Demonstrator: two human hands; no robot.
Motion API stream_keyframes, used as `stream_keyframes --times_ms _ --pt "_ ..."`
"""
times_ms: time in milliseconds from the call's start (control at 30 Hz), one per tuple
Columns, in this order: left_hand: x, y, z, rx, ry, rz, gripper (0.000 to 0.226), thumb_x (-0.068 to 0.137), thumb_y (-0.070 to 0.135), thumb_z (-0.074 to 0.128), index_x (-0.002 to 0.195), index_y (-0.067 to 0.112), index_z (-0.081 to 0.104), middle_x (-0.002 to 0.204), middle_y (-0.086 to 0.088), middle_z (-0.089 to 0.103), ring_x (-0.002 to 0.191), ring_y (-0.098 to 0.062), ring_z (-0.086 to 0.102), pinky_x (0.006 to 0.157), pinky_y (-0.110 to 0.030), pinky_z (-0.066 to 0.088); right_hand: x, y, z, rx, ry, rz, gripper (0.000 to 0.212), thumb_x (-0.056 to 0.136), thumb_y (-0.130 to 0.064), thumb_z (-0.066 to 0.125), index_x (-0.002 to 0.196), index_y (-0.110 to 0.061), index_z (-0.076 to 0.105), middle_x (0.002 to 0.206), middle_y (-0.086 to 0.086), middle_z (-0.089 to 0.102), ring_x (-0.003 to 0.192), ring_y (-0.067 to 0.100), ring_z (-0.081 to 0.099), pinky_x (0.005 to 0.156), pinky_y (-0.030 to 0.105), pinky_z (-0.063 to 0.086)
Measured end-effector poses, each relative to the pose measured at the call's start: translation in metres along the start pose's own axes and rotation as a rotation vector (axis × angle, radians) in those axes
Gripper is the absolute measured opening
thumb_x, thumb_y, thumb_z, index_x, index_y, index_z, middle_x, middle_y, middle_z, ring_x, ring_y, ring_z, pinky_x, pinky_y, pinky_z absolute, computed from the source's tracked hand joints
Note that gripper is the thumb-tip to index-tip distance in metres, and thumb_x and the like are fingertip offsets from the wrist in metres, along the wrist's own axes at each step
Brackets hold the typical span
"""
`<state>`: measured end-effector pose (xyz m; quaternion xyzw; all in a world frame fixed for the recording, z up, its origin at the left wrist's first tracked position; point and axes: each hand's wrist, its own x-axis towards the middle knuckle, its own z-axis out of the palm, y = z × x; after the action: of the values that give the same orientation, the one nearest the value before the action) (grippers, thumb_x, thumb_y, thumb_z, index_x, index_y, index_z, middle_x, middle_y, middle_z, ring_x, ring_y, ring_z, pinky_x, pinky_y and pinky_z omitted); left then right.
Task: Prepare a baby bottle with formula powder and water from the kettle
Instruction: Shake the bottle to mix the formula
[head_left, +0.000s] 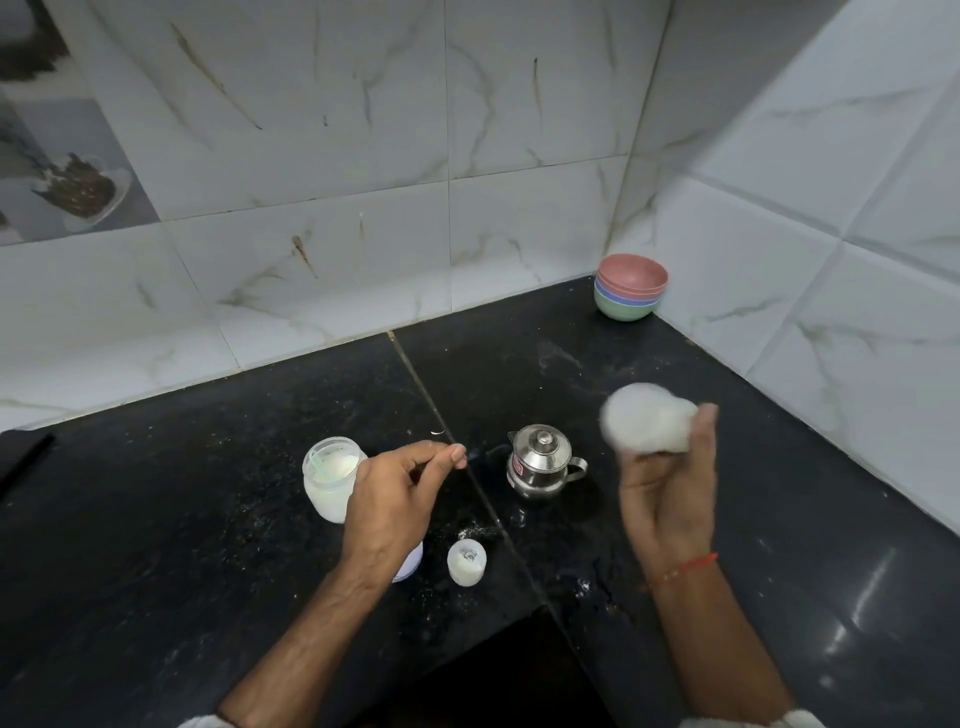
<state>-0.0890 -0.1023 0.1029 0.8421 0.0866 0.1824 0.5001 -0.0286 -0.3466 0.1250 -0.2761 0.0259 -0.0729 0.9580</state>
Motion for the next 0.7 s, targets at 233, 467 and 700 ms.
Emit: stream_keyframes --times_ms 233,467,700 --pt "-0.006 0.005 0.013 0.031 0.030 0.019 0.019 0.086 0.038 0.083 0.075 0.051 0.075 0.084 0.035 0.076 0.072 0.005 0.069 0.071 -0.021 0.056 -0.018 0.002 -0.003 -0.444 -0.469 0.068 0.072 0.088 -0.015 0.080 0.146 -0.036 0.045 0.112 0.012 0.075 0.101 0.026 0.075 0.085 0.042 0.063" --pt "-0.020 0.013 0.025 -0.009 0.072 -0.040 0.030 0.100 0.062 0.051 0.089 0.042 0.071 0.084 0.024 0.077 0.060 0.005 0.060 0.064 -0.017 0.048 -0.005 -0.001 -0.016 -0.191 -0.195 0.092 0.046 0.097 -0.034 0.069 0.138 -0.027 0.050 0.117 0.009 0.070 0.104 0.022 0.072 0.079 0.040 0.063" --pt "-0.028 0.016 0.039 0.028 0.107 -0.064 0.032 0.109 0.043 0.050 0.080 0.040 0.062 0.084 0.021 0.078 0.056 0.007 0.058 0.064 -0.036 0.051 -0.006 -0.007 -0.023 -0.281 -0.307 0.152 0.058 0.095 -0.020 0.072 0.146 -0.028 0.045 0.115 0.018 0.071 0.103 0.026 0.073 0.084 0.044 0.063"
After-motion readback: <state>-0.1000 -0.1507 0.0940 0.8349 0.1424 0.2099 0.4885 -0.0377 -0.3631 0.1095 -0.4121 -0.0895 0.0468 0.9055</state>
